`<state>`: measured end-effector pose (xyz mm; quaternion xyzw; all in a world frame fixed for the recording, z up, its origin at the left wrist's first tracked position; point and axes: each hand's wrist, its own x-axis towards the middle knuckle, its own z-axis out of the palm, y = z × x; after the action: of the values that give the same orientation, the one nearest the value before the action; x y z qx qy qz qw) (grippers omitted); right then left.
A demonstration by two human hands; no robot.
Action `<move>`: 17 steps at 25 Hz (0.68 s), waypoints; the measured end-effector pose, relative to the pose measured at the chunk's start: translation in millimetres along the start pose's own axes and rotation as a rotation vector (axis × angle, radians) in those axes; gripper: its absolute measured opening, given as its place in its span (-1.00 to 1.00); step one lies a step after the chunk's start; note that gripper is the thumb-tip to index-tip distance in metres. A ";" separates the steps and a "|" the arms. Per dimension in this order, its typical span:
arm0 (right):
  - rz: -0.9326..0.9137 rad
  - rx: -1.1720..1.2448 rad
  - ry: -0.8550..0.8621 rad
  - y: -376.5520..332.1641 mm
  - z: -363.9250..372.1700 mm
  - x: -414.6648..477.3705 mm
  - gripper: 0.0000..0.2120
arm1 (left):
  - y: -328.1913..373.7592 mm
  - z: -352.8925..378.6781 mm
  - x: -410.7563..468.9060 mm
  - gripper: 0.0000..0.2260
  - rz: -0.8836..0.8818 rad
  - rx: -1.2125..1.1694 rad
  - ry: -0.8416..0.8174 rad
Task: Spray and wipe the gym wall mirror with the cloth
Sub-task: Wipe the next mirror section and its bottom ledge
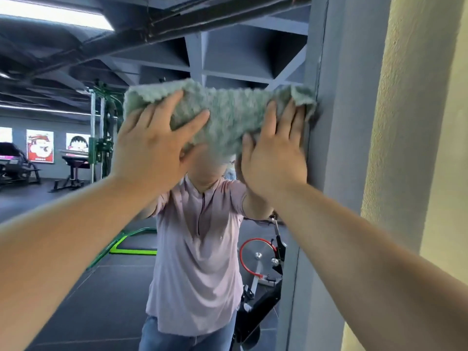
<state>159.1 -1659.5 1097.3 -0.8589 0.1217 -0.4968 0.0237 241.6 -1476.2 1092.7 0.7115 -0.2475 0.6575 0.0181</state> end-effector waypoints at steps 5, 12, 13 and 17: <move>-0.034 0.004 0.182 -11.4 -16.9 64.6 -0.36 | -11.8 -1.5 61.6 -0.50 -0.106 -0.010 -0.042; -0.064 -0.124 0.021 13.1 50.9 -66.3 -0.32 | 22.2 5.6 -69.6 -0.52 -0.032 -0.047 -0.119; -0.045 -0.092 -0.001 11.1 45.9 -55.0 -0.32 | 17.3 3.2 -63.0 -0.51 -0.008 -0.038 -0.159; -0.037 0.044 0.107 -6.2 7.7 17.6 -0.33 | -11.5 -2.7 4.0 -0.47 -0.126 -0.035 -0.203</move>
<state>175.3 -1658.2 1109.4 -0.8324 0.0959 -0.5452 0.0270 243.5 -1466.5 1100.2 0.7881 -0.2144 0.5752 0.0468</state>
